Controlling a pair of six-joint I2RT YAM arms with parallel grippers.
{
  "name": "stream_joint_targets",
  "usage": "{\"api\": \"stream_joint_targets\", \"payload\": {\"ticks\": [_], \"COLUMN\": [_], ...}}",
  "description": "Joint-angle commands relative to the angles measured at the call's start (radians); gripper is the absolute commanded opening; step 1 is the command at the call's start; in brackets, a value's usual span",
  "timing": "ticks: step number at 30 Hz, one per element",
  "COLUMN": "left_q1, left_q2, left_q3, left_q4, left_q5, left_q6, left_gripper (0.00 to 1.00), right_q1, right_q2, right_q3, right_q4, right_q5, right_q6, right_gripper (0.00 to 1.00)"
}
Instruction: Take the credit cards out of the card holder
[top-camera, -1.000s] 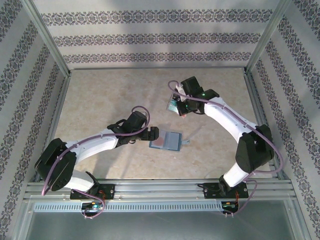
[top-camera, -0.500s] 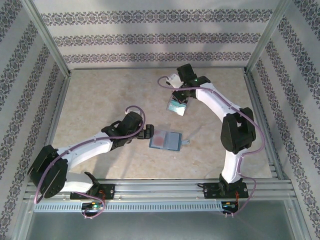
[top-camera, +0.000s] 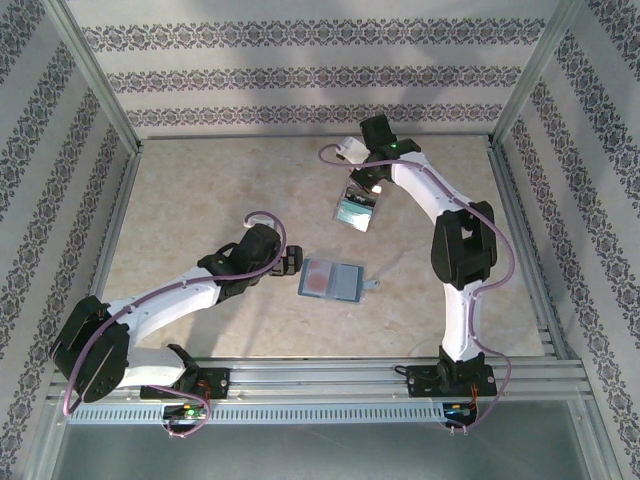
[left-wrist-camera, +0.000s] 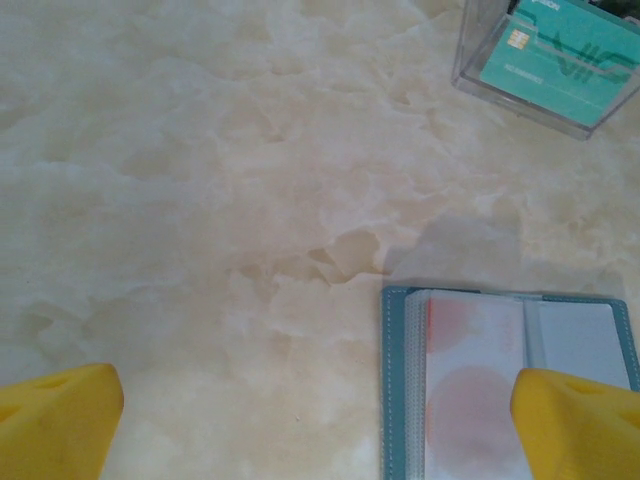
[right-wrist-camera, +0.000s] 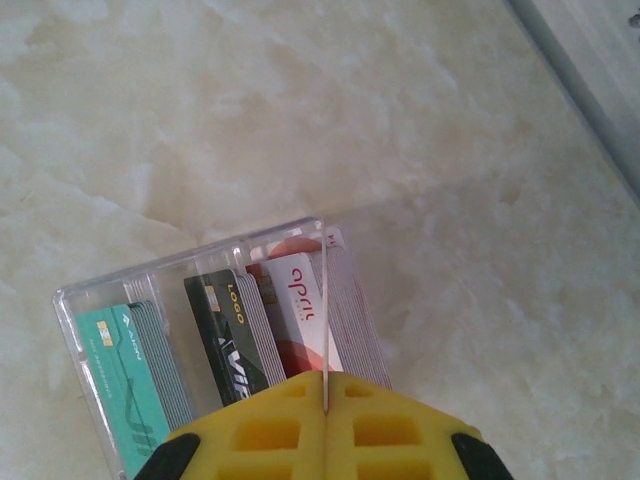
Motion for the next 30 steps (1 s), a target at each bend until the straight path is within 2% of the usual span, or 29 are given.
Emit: {"api": "stream_joint_targets", "payload": {"ticks": [1, 10, 30], "left_q1": [0.017, 0.025, 0.052], "left_q2": [-0.031, -0.047, -0.100], "left_q3": [-0.004, -0.010, -0.021], "left_q4": [0.014, 0.011, -0.001], "left_q5": [-0.034, -0.031, -0.036], "left_q6": [0.007, 0.000, 0.018], "left_gripper": [0.99, 0.99, 0.99], "right_q1": [-0.006, -0.026, -0.056], "right_q2": [0.025, 0.058, 0.059], "right_q3": [0.044, 0.083, 0.017], "right_q4": [-0.029, -0.056, -0.030], "right_q5": [-0.028, -0.047, -0.119], "right_q6": [-0.037, -0.063, -0.088], "right_gripper": [0.00, 0.00, 0.00]}}
